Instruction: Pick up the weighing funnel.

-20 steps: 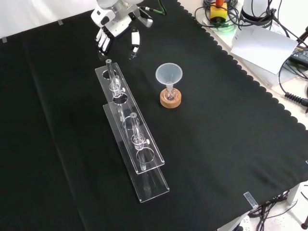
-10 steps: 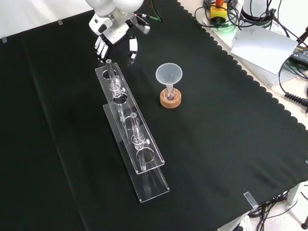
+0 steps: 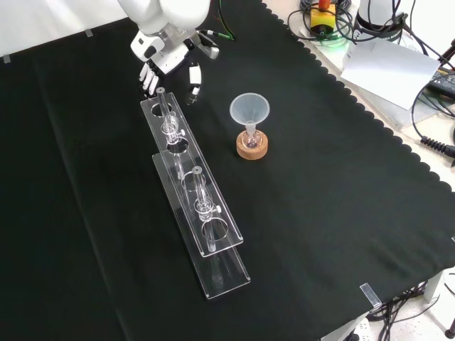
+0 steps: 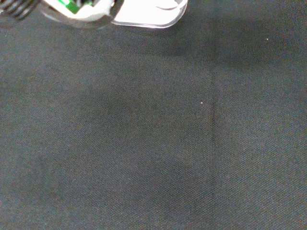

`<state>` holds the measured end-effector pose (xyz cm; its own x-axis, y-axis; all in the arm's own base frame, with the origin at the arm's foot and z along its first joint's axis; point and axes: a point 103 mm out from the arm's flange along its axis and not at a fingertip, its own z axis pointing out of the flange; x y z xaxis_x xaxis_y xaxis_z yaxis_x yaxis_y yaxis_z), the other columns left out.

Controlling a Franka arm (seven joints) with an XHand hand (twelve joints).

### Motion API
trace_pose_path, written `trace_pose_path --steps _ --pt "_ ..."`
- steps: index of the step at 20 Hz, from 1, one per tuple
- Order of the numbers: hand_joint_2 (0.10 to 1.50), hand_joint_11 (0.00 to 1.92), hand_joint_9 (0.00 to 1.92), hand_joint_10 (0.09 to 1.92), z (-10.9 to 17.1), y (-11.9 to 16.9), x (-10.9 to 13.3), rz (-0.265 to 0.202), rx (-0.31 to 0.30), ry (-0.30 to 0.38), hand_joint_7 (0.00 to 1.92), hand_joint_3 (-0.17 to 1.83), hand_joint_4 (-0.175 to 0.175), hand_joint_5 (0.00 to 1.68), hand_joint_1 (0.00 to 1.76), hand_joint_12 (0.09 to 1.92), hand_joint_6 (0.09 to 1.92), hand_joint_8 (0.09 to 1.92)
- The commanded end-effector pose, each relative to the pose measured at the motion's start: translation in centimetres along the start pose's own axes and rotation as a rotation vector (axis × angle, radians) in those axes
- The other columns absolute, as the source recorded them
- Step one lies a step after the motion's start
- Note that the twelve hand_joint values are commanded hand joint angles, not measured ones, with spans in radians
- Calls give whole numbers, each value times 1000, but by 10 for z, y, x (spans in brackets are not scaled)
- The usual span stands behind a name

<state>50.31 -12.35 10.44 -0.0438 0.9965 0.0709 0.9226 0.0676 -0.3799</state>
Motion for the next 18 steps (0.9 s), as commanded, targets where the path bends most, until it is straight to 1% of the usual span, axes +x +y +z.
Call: trace_pose_path --steps 1,7,10,13,18 --pt "634 461 706 580 7 7 -1 -7 -7 -2 404 533 -61 611 871 1293 99 688" --pt "627 464 708 574 12 13 -2 -7 1 3 405 545 -61 611 876 1289 107 687" --pt "625 464 708 572 20 20 -6 1 -9 13 405 551 -60 617 878 1288 113 687" --pt "622 464 709 571 23 22 -5 1 -25 7 406 555 -59 624 879 1287 119 687" --pt "617 464 710 569 25 25 -4 -5 -23 8 403 560 -57 637 881 1286 131 686"
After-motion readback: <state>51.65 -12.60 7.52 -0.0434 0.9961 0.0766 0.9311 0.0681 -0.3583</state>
